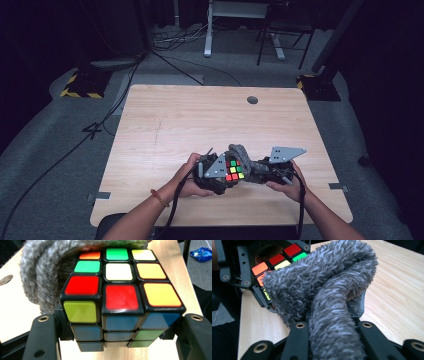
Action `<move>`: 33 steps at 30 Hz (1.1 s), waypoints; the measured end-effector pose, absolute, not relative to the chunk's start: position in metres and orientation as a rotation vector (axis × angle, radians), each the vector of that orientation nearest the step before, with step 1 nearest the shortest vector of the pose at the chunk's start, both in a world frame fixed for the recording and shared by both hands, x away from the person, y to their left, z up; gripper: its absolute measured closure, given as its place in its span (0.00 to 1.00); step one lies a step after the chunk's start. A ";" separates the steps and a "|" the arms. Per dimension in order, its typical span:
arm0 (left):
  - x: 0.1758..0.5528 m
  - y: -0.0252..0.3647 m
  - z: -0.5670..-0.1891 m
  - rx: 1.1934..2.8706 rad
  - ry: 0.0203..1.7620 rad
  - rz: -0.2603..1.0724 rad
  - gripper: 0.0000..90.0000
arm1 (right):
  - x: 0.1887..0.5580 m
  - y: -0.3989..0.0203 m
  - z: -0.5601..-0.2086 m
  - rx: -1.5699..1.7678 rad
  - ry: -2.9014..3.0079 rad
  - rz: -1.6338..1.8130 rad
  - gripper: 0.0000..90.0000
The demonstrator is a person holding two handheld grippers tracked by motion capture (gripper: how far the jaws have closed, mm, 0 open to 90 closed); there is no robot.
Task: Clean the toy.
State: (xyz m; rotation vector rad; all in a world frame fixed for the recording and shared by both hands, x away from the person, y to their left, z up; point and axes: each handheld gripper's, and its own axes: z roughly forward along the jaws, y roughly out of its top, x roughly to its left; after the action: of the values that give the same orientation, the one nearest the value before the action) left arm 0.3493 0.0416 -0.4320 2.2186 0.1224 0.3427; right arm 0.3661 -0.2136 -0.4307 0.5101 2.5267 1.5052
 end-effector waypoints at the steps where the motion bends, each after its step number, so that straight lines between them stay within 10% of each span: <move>1: 0.350 0.041 -0.432 2.222 0.121 0.346 0.37 | 0.366 -0.213 -0.430 0.510 2.523 1.501 0.82; 33: 0.355 0.048 -0.427 2.227 0.143 0.367 0.37 | 0.362 -0.204 -0.436 0.433 2.587 1.301 0.81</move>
State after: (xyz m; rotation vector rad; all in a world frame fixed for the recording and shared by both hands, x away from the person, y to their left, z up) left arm 0.3553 0.0475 -0.4270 2.2273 0.1434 0.3665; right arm 0.3617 -0.2043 -0.4356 0.4335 2.5872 1.3007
